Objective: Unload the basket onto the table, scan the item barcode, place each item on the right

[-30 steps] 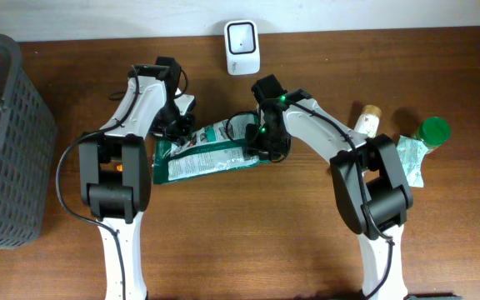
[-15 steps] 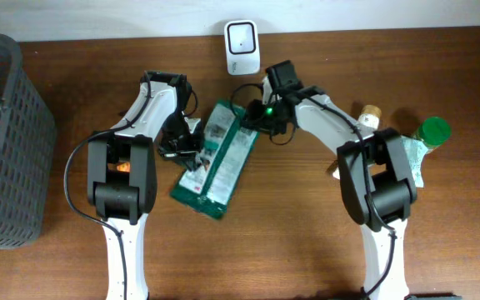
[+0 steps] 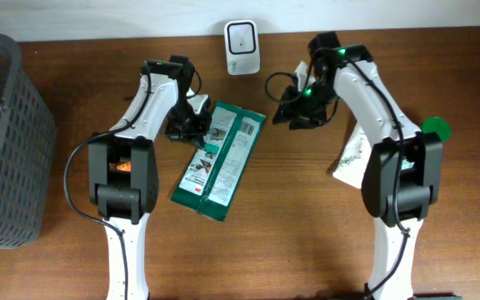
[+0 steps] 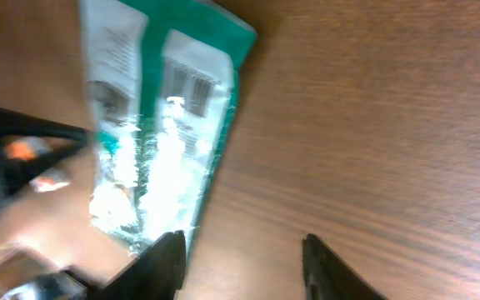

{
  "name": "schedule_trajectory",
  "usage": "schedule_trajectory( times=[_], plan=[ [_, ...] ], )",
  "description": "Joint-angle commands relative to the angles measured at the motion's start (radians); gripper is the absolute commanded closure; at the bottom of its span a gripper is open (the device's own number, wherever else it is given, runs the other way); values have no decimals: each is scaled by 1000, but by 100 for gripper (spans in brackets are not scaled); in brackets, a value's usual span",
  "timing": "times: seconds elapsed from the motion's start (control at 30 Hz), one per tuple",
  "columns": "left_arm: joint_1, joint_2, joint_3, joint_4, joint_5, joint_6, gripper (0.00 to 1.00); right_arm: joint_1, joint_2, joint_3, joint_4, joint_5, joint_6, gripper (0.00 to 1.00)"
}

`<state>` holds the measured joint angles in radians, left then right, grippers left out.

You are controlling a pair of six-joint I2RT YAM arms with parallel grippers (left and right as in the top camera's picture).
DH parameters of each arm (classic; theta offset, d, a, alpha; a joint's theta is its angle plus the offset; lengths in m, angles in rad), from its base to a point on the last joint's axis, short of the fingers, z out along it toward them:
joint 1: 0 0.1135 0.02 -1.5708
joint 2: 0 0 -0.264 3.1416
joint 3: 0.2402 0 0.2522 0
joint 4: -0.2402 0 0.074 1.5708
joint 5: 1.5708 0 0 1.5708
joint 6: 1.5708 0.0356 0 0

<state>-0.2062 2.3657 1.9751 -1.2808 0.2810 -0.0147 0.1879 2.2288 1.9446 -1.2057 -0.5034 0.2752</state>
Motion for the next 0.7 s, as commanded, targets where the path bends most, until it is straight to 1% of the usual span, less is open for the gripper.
schedule_trajectory(
  times=[0.0, 0.03, 0.07, 0.13, 0.2, 0.27, 0.37, 0.47, 0.63, 0.67],
  plan=[
    [7, 11, 19, 40, -202, 76, 100, 65, -14, -48, 15, 232, 28, 71],
    [7, 11, 19, 39, -230, 76, 100, 89, -14, -67, 41, 315, 66, 75],
    [9, 11, 19, 39, -230, 54, 100, 117, -14, -87, 84, 407, 106, 83],
    [18, 11, 19, 40, -246, -20, 100, 140, -11, -100, 121, 457, 131, 88],
    [47, 11, 19, 42, -248, -68, 100, 167, 6, -102, 170, 460, 136, 92],
    [69, 11, 19, 42, -248, -87, 100, 182, 28, -102, 209, 463, 151, 95],
    [107, 11, 19, 38, -244, -90, 100, 198, 70, -103, 253, 472, 156, 96],
    [110, 11, 19, 40, -244, -90, 100, 200, 98, -103, 273, 471, 172, 96],
    [110, 11, 19, 42, -244, -90, 99, 253, 135, -103, 423, 430, 148, 96],
    [110, 11, 19, 42, -243, -90, 98, 267, 136, -103, 468, 420, 149, 96]
  ],
)
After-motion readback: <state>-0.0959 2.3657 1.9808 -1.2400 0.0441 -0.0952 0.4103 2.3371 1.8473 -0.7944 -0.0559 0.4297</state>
